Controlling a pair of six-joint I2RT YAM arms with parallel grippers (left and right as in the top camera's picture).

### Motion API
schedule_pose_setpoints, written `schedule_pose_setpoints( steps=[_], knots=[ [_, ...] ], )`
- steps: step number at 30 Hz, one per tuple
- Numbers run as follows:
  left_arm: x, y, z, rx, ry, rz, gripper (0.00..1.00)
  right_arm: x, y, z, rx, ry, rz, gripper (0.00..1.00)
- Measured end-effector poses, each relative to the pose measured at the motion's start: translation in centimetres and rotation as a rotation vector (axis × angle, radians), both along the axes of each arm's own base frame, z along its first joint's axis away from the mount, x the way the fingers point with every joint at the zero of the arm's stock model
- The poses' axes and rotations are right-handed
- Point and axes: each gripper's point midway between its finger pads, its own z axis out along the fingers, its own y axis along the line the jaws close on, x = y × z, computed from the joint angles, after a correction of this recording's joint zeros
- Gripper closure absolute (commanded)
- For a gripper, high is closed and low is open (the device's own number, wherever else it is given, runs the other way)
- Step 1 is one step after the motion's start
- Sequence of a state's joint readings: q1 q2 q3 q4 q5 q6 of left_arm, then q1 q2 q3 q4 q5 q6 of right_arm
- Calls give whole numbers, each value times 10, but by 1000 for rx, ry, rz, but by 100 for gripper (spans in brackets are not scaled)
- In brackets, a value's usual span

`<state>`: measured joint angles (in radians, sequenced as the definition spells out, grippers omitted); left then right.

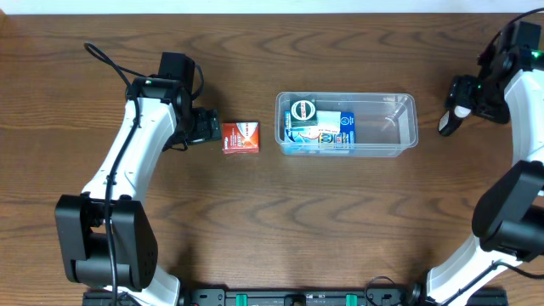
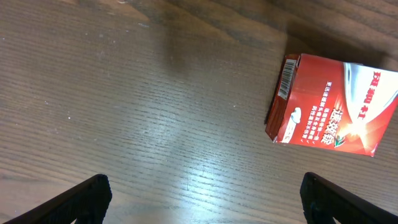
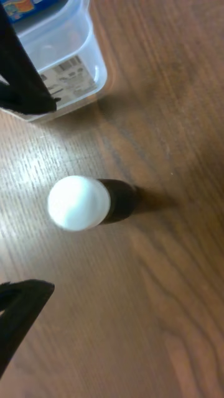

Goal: Pack container
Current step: 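Lower the right gripper around the white-capped dark bottle and grasp it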

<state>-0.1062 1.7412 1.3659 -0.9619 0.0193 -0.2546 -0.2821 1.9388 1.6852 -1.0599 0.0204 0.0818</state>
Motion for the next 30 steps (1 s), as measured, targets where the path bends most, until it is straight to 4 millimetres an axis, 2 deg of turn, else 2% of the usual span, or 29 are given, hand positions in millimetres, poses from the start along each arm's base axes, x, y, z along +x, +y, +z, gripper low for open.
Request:
schedule_pose_setpoints(
  steps=[2,6,9,11,13,21,28,29,30],
  knots=[
    [0,0,0,0,0,0,2,1,0,-6,4,10,11,34],
    [0,0,0,0,0,0,2,3,1,-20,14,38,23,39],
    [0,0,0,0,0,0,2,4,1,-28,17,49,32,51],
    [0,0,0,0,0,0,2,5,0,-28,18,45,34,54],
    [0,0,0,0,0,0,2,6,-2,-28,15,38,38,61],
    [0,0,0,0,0,0,2,3,-12,-28,17,37,24,73],
    [0,0,0,0,0,0,2,4,-10,-28,20,36,43,77],
    [0,0,0,0,0,0,2,4,-10,-28,20,36,44,77],
    [0,0,0,0,0,0,2,4,-10,-28,20,36,46,71]
  ],
)
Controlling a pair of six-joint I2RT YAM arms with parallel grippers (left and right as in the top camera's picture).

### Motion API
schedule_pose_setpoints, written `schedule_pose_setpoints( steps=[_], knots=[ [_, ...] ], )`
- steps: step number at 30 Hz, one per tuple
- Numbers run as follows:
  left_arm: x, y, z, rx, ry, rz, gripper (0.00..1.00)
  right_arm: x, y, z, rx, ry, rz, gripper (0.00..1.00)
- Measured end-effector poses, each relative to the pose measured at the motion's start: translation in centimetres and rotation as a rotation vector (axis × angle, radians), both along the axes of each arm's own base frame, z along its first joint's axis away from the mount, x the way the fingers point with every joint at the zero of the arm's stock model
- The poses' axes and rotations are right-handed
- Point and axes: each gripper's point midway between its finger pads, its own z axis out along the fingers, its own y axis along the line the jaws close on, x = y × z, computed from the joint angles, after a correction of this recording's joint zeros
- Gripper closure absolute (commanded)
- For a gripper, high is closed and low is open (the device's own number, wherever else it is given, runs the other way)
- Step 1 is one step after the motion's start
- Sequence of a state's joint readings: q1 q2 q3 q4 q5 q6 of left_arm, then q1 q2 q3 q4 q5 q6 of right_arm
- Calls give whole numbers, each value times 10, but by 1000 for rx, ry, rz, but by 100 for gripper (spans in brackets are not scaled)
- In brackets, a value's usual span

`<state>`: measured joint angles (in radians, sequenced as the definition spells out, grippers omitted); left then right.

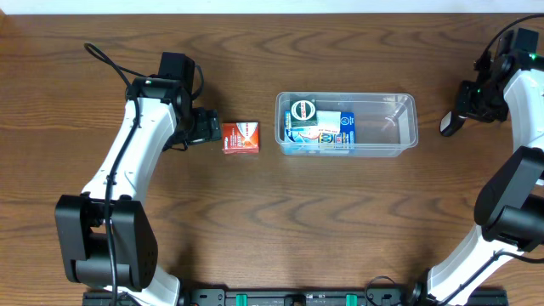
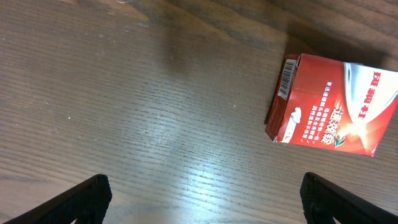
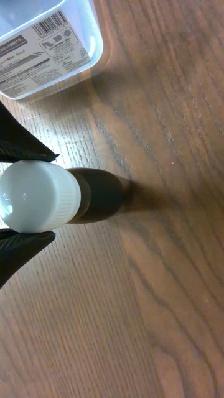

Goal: Pack container
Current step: 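Lower the right gripper around the white-capped dark bottle and grasp it, then lift the bottle and lower it into the container's right end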

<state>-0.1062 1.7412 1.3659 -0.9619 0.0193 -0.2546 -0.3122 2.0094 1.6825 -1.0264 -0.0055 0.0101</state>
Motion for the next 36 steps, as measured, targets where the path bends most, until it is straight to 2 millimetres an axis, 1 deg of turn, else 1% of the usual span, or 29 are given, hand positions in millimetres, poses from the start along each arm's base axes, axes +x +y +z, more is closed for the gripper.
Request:
schedule_pose_setpoints(
  steps=[1,3,4,5,6,8,9,13,15,16,20,24,26,28,31,33,36],
  knots=[
    [0,0,0,0,0,0,2,0,0,0,0,0,0,64],
    [0,0,0,0,0,0,2,0,1,0,2,0,8,60],
    [0,0,0,0,0,0,2,0,1,0,4,0,11,55],
    [0,0,0,0,0,0,2,0,1,0,6,-1,11,47],
    [0,0,0,0,0,0,2,0,2,0,8,-2,15,45],
    [0,0,0,0,0,0,2,1,2,0,8,-3,26,45],
    [0,0,0,0,0,0,2,1,2,0,8,-4,28,46],
    [0,0,0,0,0,0,2,3,3,0,9,-11,35,54],
    [0,0,0,0,0,0,2,3,3,1,8,-14,40,60],
    [0,0,0,0,0,0,2,4,3,1,8,-17,42,62],
    [0,0,0,0,0,0,2,5,2,1,7,-19,43,56],
    [0,0,0,0,0,0,2,6,2,1,5,-23,45,55],
    [0,0,0,0,0,0,2,6,2,0,4,-26,45,58],
    [0,0,0,0,0,0,2,6,2,-2,4,-25,47,66],
    [0,0,0,0,0,0,2,5,2,-5,5,-22,49,81],
    [0,0,0,0,0,0,2,6,2,-5,4,-25,49,85],
    [0,0,0,0,0,0,2,6,2,-5,7,-26,48,85]
  ],
)
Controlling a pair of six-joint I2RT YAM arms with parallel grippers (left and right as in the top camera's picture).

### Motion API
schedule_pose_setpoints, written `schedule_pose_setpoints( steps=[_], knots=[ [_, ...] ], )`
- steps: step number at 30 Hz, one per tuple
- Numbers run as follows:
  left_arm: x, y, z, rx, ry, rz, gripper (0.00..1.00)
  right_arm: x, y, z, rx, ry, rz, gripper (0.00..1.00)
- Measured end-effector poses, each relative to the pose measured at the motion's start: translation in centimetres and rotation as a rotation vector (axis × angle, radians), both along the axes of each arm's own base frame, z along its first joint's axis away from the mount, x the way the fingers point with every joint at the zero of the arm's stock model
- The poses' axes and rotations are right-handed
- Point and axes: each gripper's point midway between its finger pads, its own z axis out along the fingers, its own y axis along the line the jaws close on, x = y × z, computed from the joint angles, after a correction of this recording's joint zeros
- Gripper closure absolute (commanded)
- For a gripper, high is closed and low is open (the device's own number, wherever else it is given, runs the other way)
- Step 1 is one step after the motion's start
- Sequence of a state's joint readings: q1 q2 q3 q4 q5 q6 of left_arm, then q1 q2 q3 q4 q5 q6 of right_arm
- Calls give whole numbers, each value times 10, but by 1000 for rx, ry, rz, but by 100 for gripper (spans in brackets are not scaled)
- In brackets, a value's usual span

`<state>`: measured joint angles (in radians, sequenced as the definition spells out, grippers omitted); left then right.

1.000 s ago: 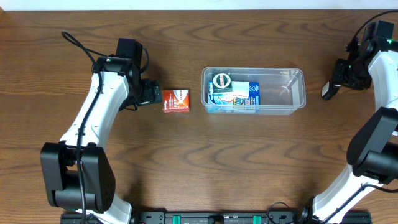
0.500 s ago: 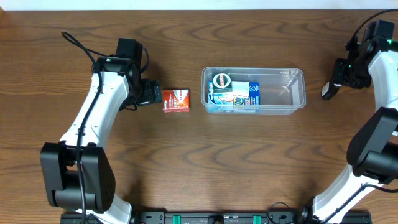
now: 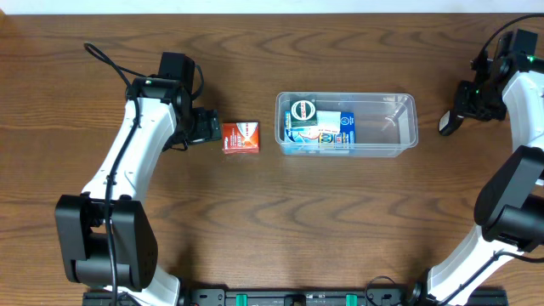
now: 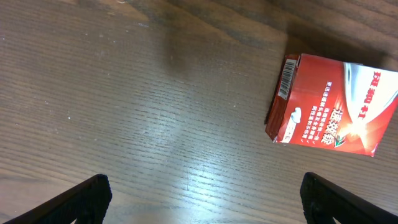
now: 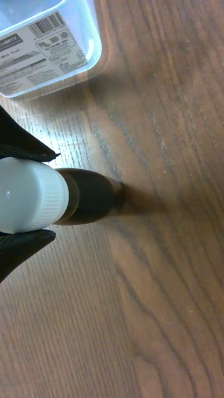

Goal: Pack container
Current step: 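Lift the bottle and lower it into the container's right end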

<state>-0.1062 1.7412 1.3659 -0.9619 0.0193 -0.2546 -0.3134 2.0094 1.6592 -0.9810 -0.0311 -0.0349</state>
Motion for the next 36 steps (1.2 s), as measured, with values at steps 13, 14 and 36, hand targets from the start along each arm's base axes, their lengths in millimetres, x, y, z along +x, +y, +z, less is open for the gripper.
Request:
schedule_pose_setpoints(
  steps=[13,14,36],
  knots=[
    [1,0,0,-1,-5,0,2,-12,42,94,41,-96,77,84],
    [1,0,0,-1,-5,0,2,-12,50,117,30,-144,96,84],
    [13,-1,2,-7,-55,4,2,-48,162,150,30,-158,374,84]
  ],
)
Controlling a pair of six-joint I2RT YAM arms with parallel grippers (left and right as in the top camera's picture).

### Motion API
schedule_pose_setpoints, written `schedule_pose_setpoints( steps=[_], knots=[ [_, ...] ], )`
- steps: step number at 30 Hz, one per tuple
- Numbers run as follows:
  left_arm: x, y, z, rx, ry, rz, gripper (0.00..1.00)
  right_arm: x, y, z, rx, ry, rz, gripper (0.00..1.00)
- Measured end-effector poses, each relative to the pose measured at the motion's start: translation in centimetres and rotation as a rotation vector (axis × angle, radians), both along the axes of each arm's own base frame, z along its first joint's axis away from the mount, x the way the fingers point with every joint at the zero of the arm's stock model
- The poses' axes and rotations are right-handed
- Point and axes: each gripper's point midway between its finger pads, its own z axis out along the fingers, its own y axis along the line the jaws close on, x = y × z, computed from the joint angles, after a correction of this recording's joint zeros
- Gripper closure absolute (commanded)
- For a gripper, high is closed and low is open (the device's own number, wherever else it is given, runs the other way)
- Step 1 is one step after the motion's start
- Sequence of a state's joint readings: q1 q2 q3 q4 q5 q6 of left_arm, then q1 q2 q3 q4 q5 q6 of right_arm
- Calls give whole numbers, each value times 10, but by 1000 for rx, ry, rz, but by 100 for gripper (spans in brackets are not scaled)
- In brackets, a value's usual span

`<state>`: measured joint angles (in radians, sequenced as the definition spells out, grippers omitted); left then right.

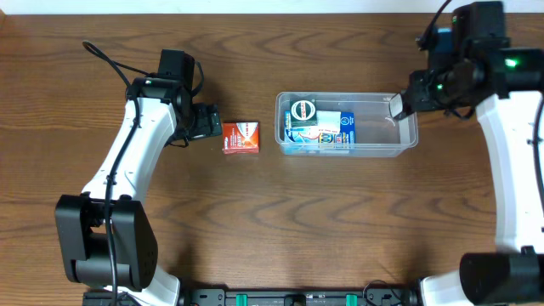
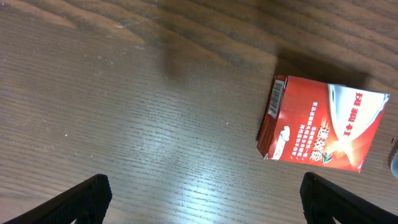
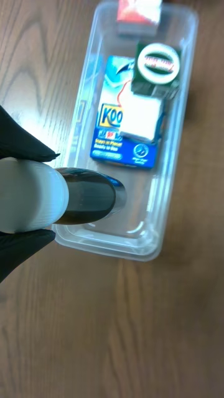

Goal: Pack container
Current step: 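Lift the bottle and lower it into the container's right end, then release the bottle and raise the right gripper away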

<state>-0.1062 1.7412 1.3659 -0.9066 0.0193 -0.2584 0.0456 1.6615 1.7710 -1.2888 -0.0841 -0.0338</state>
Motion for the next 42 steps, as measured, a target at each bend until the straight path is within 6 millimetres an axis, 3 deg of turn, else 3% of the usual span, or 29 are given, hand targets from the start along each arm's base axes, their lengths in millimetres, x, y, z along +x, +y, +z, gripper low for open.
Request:
schedule_pose_setpoints(
  steps=[17,35,42],
  knots=[
    [1,0,0,0,-3,0,2,23,-15,-94,-92,190,-49,86],
    [1,0,0,0,-3,0,2,45,-24,-117,-138,157,-84,85],
    [1,0,0,0,-3,0,2,42,-24,-144,-138,163,-92,81]
  ],
)
